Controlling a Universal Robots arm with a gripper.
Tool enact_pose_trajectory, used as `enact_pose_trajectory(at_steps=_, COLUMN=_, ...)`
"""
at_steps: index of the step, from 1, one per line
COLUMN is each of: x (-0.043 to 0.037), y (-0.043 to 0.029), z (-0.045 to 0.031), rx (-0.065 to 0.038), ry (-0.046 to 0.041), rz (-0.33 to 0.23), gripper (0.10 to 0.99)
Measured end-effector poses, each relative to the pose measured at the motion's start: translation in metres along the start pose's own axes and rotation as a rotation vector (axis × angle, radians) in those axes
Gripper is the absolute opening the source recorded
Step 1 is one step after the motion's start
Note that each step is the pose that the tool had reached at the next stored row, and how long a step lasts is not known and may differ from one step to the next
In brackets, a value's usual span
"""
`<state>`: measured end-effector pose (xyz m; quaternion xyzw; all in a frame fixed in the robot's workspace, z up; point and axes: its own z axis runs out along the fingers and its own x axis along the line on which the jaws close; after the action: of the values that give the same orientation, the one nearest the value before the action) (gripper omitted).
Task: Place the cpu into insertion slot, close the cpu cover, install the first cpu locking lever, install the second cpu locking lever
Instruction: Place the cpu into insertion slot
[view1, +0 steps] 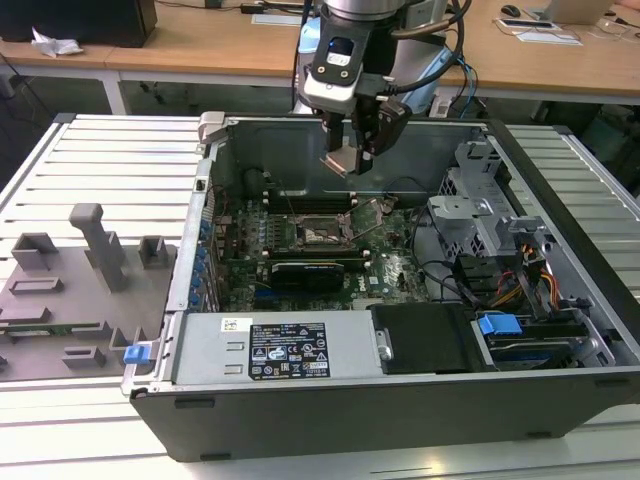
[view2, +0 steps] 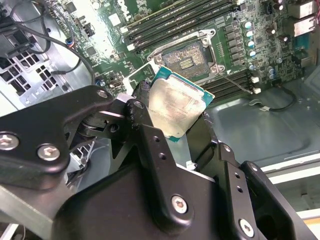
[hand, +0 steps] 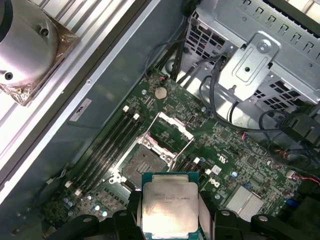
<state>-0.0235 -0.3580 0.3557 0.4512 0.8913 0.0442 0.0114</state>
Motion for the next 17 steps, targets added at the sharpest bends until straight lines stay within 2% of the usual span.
enact_pose_trajectory(at_steps=17, x=0.0000, y=-0.0001, z=0.0012, rx=-0.001, ry=-0.0027, rz=0.029, gripper=0.537)
